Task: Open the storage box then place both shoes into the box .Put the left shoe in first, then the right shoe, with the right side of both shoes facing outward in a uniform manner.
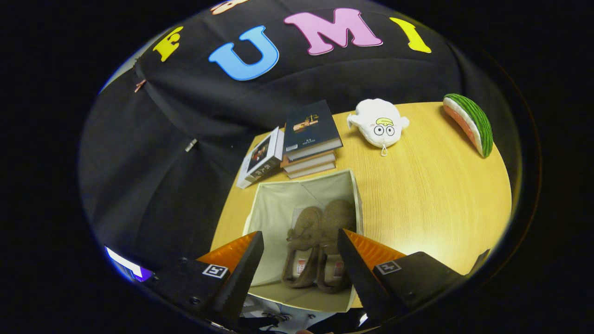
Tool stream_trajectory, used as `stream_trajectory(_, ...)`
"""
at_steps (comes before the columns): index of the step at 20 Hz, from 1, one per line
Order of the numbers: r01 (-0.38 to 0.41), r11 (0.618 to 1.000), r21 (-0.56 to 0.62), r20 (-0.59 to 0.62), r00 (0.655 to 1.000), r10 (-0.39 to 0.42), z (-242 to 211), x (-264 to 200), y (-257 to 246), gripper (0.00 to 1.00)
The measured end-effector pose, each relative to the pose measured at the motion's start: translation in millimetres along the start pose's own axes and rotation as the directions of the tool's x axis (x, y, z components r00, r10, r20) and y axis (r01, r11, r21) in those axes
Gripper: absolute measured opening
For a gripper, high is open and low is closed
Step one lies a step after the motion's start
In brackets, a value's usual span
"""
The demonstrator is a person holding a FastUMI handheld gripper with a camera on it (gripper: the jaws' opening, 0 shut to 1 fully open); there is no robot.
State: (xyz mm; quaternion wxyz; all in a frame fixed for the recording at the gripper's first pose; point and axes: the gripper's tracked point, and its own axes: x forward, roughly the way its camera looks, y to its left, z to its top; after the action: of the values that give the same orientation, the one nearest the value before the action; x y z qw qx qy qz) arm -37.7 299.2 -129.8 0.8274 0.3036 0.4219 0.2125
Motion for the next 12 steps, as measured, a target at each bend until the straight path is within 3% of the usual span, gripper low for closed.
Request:
stream_trajectory(5,-0.016,1.0,-0.017,0.172,0.985,0.018,60,-53,-13,0.98)
stream_trajectory(12,0.183,0.967,-0.178,0.435,0.896,-0.089,129,-121,-59,0.98)
